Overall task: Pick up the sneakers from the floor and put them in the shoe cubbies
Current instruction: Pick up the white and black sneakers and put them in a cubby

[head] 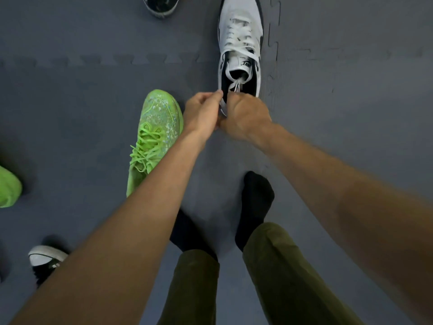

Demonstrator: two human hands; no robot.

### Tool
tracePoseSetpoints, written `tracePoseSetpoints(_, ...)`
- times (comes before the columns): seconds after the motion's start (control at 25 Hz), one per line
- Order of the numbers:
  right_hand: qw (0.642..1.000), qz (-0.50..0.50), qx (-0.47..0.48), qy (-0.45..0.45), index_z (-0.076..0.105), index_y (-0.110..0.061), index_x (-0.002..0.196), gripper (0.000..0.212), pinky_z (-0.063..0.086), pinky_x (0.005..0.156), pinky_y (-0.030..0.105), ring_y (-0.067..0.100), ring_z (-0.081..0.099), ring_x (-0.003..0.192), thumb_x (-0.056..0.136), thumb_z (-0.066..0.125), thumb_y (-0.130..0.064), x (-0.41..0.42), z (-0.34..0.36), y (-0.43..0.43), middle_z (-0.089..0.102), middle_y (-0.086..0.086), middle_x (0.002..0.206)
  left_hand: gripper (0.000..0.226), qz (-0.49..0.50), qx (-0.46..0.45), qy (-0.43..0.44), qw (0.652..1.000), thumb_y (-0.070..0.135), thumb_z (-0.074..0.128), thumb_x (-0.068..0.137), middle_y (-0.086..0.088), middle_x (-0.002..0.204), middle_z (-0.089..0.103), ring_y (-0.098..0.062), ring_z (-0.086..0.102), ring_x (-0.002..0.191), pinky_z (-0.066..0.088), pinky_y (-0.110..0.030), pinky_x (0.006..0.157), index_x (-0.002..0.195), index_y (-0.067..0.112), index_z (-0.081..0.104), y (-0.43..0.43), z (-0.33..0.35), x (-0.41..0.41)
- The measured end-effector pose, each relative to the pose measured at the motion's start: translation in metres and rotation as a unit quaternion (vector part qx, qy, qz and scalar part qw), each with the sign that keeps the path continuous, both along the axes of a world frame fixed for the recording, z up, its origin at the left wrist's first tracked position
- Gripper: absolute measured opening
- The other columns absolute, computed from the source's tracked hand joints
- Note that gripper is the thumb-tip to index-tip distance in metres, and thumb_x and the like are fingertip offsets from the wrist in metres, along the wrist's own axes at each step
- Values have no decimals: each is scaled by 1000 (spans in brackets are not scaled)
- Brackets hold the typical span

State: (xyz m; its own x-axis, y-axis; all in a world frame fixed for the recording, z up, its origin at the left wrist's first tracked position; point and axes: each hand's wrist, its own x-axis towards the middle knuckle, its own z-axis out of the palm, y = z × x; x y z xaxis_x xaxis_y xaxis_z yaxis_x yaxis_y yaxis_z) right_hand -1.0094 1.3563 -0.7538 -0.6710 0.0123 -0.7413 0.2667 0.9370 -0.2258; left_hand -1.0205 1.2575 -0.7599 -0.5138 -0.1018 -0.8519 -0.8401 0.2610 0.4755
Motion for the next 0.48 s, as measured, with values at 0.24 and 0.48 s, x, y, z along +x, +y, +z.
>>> tracePoseSetpoints(0.24, 998, -50, 3, 32, 55, -4, 125, 41, 39, 77, 35, 36, 60, 116, 96, 56, -33, 8, 16, -3, 62, 18, 126, 25, -42, 12, -21, 999, 33, 60, 93, -5, 96, 72, -19, 63, 76, 51, -28, 62, 107, 16, 70, -15, 14, 25)
tracePoseSetpoints(0.48, 994, -101, -13, 34, 58, -11, 109, 42, 41, 73, 35, 38, 64, 102, 85, 65, -44, 63, 95, -30, 66, 15, 112, 16, -56, 33, 2, 998, 34, 62, 91, -5, 98, 74, -20, 67, 85, 56, -36, 82, 96, 21, 71, -59, 88, 62)
